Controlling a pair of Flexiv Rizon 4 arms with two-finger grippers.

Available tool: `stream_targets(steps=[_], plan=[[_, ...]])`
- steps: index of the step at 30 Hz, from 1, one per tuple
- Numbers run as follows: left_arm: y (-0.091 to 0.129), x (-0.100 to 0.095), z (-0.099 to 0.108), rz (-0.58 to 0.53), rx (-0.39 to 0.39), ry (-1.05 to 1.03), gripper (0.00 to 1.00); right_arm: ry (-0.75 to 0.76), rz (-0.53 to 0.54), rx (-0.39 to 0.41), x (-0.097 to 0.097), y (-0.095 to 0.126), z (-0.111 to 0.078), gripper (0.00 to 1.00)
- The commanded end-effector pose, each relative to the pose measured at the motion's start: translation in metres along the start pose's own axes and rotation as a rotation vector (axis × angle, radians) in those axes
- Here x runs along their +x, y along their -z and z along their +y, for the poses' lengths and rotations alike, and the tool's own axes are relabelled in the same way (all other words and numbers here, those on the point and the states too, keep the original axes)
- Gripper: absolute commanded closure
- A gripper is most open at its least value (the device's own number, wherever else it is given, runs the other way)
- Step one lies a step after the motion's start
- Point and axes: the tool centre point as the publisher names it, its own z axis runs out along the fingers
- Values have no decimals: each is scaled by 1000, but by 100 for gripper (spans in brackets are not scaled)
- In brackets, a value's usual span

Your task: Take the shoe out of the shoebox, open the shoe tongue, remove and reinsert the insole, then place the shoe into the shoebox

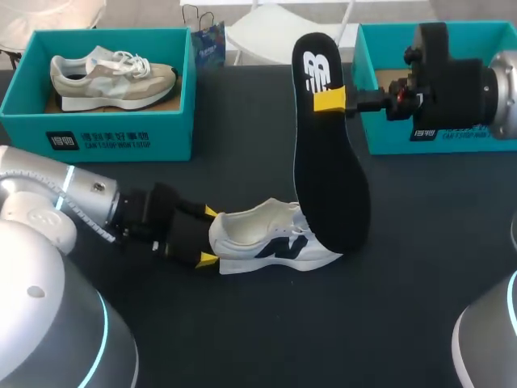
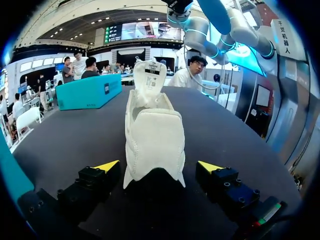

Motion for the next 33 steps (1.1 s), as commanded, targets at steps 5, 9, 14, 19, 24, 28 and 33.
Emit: stream_targets(steps=[5,9,14,19,24,28,33], plan=[[3,1,-1,1,-1,-1,0,-1,1,2,-1,-5,3,100],[11,2,-5,-29,-74,14,0,-1,1,2,-1,-5,3,100],[23,-2,-18,-41,-206,57,0,-1,1,2,-1,-5,3,100],[31,-5,-35,38,-295,145,0,-1,1,2,-1,-5,3,100],[34,0,-54,62,-434,111,0,-1,1,2,-1,-5,3,100],[36,-2,-65,24,-652,131,0,-1,1,2,-1,-5,3,100],[34,-1,-73,-9,-763,151,0,-1,1,2,-1,-5,3,100]])
